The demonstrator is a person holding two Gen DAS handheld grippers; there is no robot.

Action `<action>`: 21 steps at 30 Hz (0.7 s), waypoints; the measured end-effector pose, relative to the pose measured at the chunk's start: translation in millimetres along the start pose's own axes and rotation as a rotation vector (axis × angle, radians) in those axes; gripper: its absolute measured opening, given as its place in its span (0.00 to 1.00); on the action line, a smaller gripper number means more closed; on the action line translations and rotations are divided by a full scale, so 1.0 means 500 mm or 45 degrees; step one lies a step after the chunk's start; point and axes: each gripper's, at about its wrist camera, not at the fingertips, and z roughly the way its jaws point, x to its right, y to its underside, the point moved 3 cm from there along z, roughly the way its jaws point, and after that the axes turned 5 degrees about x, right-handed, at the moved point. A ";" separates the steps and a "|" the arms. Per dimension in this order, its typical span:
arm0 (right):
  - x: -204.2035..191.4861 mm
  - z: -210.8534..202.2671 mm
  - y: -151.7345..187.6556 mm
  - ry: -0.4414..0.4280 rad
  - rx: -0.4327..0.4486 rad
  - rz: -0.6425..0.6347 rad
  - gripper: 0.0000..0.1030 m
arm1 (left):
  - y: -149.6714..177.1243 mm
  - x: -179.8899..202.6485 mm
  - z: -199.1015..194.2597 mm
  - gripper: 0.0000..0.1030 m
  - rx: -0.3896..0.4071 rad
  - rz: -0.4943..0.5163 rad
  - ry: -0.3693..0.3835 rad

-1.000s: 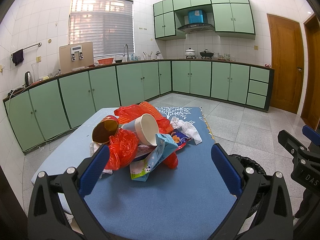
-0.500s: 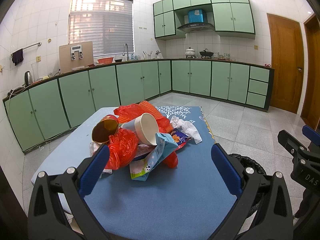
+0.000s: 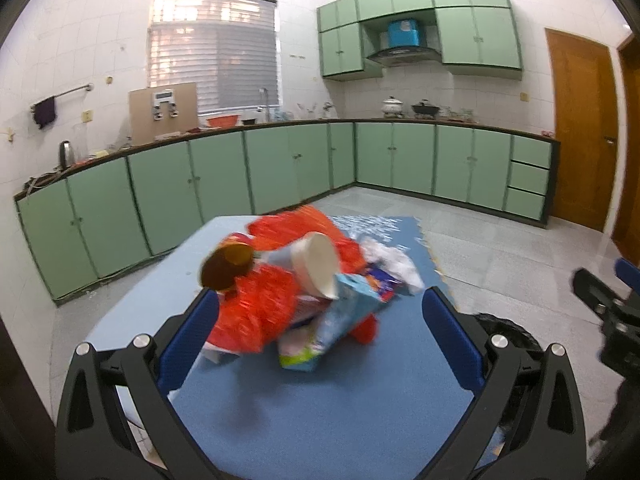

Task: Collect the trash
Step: 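Grasp the blue milk carton with the right gripper while the left gripper reaches the red mesh bag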

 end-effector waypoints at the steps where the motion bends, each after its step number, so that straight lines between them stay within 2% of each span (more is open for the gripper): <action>1: -0.003 0.003 -0.003 -0.009 0.004 0.001 0.94 | -0.004 -0.013 0.010 0.95 0.001 -0.007 -0.026; 7: -0.046 0.022 -0.026 -0.067 0.000 -0.007 0.94 | -0.024 -0.105 0.050 0.95 0.011 -0.015 -0.192; 11: -0.091 0.052 -0.030 -0.130 -0.031 -0.026 0.94 | -0.028 -0.157 0.065 0.95 -0.014 0.023 -0.240; 14: -0.121 0.078 -0.021 -0.189 -0.081 -0.001 0.86 | -0.029 -0.187 0.074 0.95 -0.041 0.048 -0.255; 17: -0.151 0.105 -0.010 -0.248 -0.140 0.033 0.74 | -0.026 -0.218 0.074 0.95 -0.044 0.018 -0.270; 21: -0.210 0.139 0.017 -0.313 -0.225 0.023 0.65 | -0.016 -0.246 0.076 0.95 -0.063 -0.019 -0.288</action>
